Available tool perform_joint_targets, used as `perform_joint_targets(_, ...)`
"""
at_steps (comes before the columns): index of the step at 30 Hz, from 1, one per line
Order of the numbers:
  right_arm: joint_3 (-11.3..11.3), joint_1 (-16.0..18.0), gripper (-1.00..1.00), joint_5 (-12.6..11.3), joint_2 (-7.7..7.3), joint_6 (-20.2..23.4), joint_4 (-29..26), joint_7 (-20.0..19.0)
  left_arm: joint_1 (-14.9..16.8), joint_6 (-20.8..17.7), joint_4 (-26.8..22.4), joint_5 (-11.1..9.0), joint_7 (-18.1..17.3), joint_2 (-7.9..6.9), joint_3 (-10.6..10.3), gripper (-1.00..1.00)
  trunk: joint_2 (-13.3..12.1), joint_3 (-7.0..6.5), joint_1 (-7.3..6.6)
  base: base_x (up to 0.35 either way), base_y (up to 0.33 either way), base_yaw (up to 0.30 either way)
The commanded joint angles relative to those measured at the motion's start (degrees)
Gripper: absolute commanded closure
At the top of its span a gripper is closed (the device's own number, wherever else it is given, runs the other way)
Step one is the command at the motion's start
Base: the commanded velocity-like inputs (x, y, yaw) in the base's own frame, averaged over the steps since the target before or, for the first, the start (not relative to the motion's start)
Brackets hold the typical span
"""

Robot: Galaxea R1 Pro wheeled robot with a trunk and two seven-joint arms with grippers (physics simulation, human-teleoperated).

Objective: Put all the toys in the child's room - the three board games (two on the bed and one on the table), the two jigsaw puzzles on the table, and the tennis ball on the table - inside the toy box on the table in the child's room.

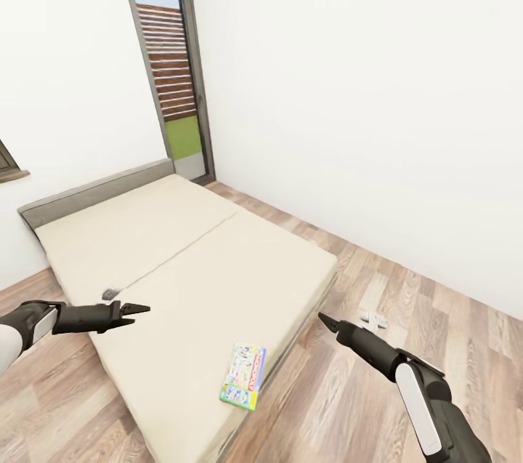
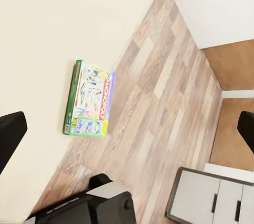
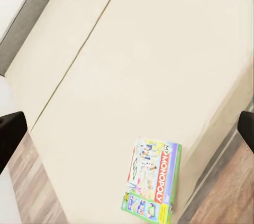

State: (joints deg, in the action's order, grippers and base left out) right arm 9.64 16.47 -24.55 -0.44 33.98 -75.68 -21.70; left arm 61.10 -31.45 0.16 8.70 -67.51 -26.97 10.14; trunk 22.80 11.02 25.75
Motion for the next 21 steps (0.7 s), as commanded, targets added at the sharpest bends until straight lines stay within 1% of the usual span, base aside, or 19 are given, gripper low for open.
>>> perform_joint_targets(1,0.1,0.1,-1.00,-0.2,0.00,0.4,0.0,-0.1,0.1,-0.5,0.0,0.6,-0.2,-0.02,0.5,-1.00,0.1,0.12,0.03,0.000,-0.275,0.002)
perform_joint_targets(5,0.0,0.1,-1.00,-0.2,0.00,0.4,-0.1,-0.1,0.1,-0.4,0.0,0.6,-0.1,-0.02,0.5,-1.00,0.1,0.12,0.03,0.000,-0.288,0.046)
perform_joint_targets(8,0.0,0.1,-1.00,-0.2,0.00,0.4,-0.1,-0.1,0.1,-0.4,0.0,0.6,-0.1,-0.02,0.5,-1.00,0.1,0.12,0.03,0.000,-0.297,0.191)
perform_joint_targets(21,0.0,0.1,-1.00,-0.2,0.00,0.4,-0.1,0.1,0.1,-0.4,0.0,0.7,0.0,0.00,0.5,-1.00,0.1,0.12,0.03,0.000,-0.301,0.277)
